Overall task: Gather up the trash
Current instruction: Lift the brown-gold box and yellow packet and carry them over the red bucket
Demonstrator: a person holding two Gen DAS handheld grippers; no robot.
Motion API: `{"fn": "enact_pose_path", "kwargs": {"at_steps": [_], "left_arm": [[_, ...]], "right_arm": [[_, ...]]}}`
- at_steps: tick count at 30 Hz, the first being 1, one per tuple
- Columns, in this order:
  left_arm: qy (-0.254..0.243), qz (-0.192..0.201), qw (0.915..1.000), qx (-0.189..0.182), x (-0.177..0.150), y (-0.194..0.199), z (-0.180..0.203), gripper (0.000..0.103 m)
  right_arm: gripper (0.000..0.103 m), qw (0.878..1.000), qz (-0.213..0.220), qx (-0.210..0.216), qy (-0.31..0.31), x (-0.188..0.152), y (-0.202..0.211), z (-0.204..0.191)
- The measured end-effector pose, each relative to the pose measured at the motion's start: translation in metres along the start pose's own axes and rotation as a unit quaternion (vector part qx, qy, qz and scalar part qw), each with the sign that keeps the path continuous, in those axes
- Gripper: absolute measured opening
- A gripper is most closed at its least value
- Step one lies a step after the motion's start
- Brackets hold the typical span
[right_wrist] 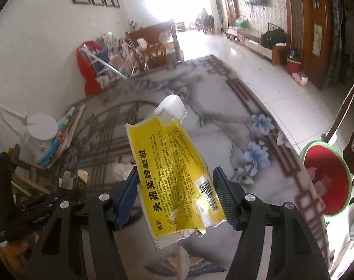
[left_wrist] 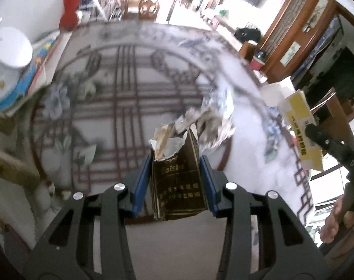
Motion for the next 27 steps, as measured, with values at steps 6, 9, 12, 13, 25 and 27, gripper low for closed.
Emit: {"fn": "enact_pose_path", "kwargs": {"at_steps": [6, 9, 12, 13, 25, 27], "left_arm": [[-0.023, 0.031, 0.9992, -0.008, 0.010, 0.018, 0.018, 0.041], [-0.028, 0.037, 0.9989, -0.011, 0.015, 0.020, 0.026, 0.041], [-0.029, 0.041, 0.9986, -0.018, 0.016, 0.025, 0.034, 0.041], [-0.030, 0.042, 0.9985, -0.019, 0.016, 0.025, 0.036, 0.041], [-0.048, 0.047, 0.9976, -0.020, 0.014, 0.026, 0.072, 0.041], [-0.048, 0.046, 0.9976, -0.020, 0.014, 0.024, 0.077, 0.041]], "right_arm": [[0.061, 1.000, 0.017, -0.006, -0.006, 0.003, 0.009, 0.007], [0.061, 1.000, 0.019, -0.005, -0.011, 0.002, 0.011, 0.013], [0.061, 1.000, 0.018, -0.004, -0.016, 0.000, 0.012, 0.018], [0.061, 1.000, 0.017, -0.004, -0.017, -0.001, 0.013, 0.020], [0.061, 0.999, 0.013, -0.005, -0.033, -0.007, 0.020, 0.052], [0.061, 0.999, 0.013, -0.006, -0.036, -0.007, 0.022, 0.058]]}}
Point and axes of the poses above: each gripper's, at about its wrist camera, not at the fingertips, and y roughly against the way its jaws point, z to its right, x to its top, the point moved 4 cm from there along -y, roughly the way its jaws point, and after that the axes turned 3 degrees about y, right-handed, at the moved point
